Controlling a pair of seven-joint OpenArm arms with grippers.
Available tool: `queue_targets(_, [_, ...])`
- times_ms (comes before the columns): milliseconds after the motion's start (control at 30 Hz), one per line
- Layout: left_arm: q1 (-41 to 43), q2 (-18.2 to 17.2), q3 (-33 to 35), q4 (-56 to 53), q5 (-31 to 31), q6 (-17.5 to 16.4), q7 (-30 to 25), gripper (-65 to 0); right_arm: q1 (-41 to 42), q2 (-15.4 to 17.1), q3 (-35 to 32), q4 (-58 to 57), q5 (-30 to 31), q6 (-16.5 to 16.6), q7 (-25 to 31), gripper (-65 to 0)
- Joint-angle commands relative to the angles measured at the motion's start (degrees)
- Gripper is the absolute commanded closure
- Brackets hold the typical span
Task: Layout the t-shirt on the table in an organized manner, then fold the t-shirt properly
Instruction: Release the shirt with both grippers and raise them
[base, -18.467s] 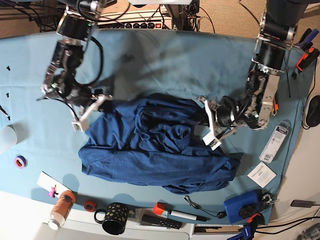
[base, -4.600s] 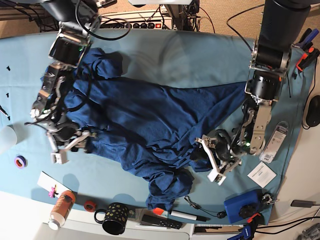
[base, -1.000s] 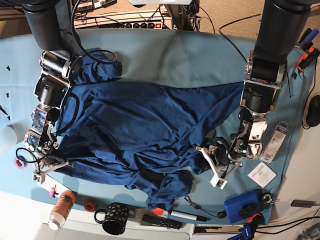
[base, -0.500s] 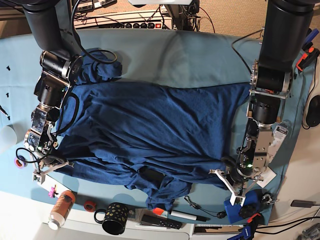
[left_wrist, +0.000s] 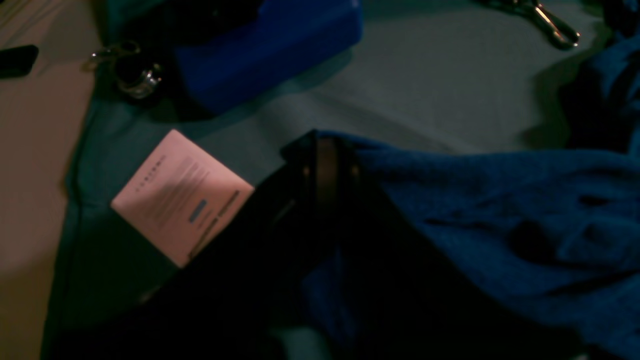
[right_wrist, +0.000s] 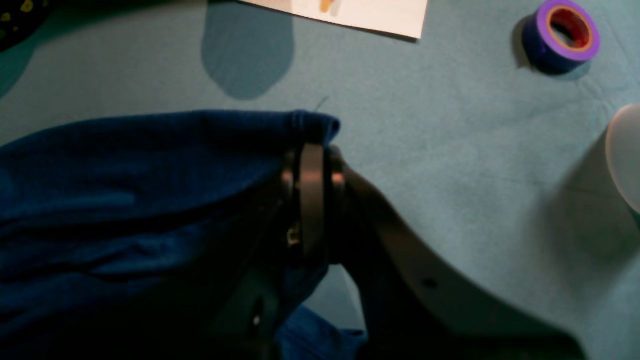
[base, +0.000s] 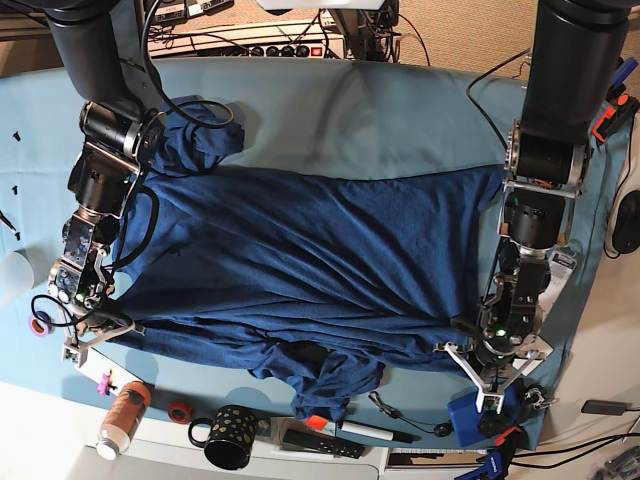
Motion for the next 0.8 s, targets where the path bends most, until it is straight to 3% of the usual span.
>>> queue_targets(0, [-2.36,-0.33,-0.17,0.96,0.28,-0.63,-1.68,-1.7,2.16,0.81,0.02,1.03,0.09,-0.31,1.14,0.0])
queue_targets(100, [-2.34,-0.31,-0.17,0.96,0.28,-4.76,-1.81,-26.2,2.16,0.81,0.02,1.03,0.11,-0.28,1.11,0.0])
queue_targets(167, [-2.32,-0.31,-0.17,0.96,0.28,-5.35,-1.90,-35.7,2.16,0.79,0.02,1.03,0.15,-0.11,1.07,0.0])
queue_targets(233, [-2.34,-0.35,-0.17,0.96,0.28,-4.92,-1.88,-36.8,2.16,0.81,0.02,1.03,0.13,0.02,1.09,-3.7])
queue_targets(333, [-2.32,-0.35,-0.17,0.96,0.28,-4.94,-1.55,-36.8,2.16,0.83,0.02,1.03,0.13,0.00,1.16,-20.5])
queue_targets(400, [-2.27,-0.35,-0.17,0.96,0.26,-4.96,-1.09,-36.8,2.16,0.83,0.02,1.03,0.13,0.00,1.29,-26.3])
queue_targets(567, [-2.10,-0.66,-0.17,0.96,-0.28,-6.40,2.97,-36.8,2.19,1.40,0.02,1.03,0.15,-0.04,2.23,-26.4])
queue_targets(700, [-1.84,-1.64,-0.17,0.96,-1.64,-14.60,5.51,-36.7,2.21,3.50,0.02,1.09,1.90,-0.09,3.56,-26.3])
queue_targets(767, [-1.42,-2.49,-0.17,0.96,-4.04,-16.72,5.62,-36.7,2.21,4.81,0.02,1.11,2.56,-0.07,3.69,-26.3])
